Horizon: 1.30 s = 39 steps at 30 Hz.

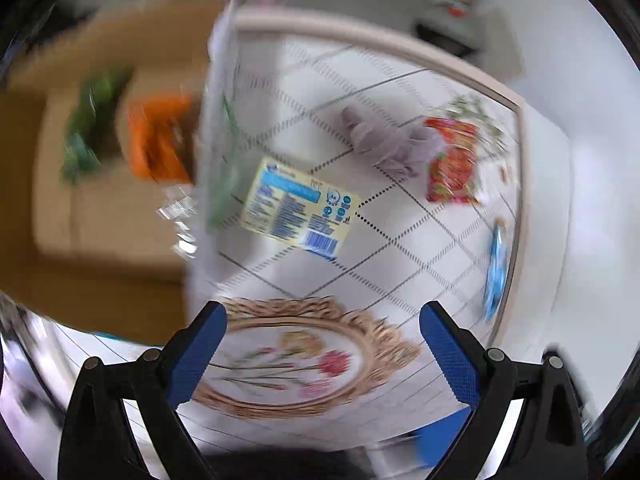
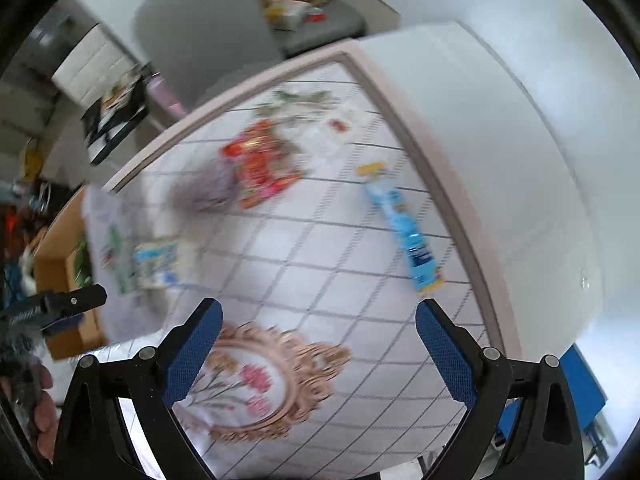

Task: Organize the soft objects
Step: 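Grasp the yellow-blue box with the left gripper while the right grasps the blue tube drink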

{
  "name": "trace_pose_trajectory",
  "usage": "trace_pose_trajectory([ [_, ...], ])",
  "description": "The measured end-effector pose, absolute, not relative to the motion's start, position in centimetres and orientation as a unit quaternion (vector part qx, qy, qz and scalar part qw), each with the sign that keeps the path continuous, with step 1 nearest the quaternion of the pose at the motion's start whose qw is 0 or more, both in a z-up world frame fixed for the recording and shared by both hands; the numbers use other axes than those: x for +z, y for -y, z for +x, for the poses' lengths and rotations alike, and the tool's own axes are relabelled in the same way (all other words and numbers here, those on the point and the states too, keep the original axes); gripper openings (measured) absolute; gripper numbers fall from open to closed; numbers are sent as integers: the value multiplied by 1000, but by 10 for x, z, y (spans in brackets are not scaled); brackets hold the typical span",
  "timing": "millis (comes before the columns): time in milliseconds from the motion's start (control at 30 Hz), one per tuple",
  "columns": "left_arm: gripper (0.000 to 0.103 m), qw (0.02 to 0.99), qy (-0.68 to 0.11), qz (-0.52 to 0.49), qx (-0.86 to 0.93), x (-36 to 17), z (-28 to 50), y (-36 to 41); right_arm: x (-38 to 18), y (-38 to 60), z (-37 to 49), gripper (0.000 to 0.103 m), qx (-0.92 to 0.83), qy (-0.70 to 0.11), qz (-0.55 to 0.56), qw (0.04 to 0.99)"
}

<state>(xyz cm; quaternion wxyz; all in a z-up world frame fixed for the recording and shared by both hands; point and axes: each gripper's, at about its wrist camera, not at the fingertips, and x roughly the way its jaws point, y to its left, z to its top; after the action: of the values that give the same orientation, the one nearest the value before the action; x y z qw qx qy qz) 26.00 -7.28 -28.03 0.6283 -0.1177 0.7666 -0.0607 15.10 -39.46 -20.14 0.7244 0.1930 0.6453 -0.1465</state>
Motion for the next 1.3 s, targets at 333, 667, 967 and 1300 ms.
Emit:
trace_pose_trajectory([
  [333,99,552,-803,-201,95,-372,291,86,-285,473,168,99,-152,-683,212,682],
  [667,88,573,-782,-163,184,-398,304,85,-329,484,196,99,-130,-713,190,662],
  [967,70,582,-802,-86,101,-409,273,122,-363,472,203,99,-102,-739,176,642],
  [1300,70,603,-795,59,-40,-421,222,191,-394,463,198,41,-91,-765,185,610],
])
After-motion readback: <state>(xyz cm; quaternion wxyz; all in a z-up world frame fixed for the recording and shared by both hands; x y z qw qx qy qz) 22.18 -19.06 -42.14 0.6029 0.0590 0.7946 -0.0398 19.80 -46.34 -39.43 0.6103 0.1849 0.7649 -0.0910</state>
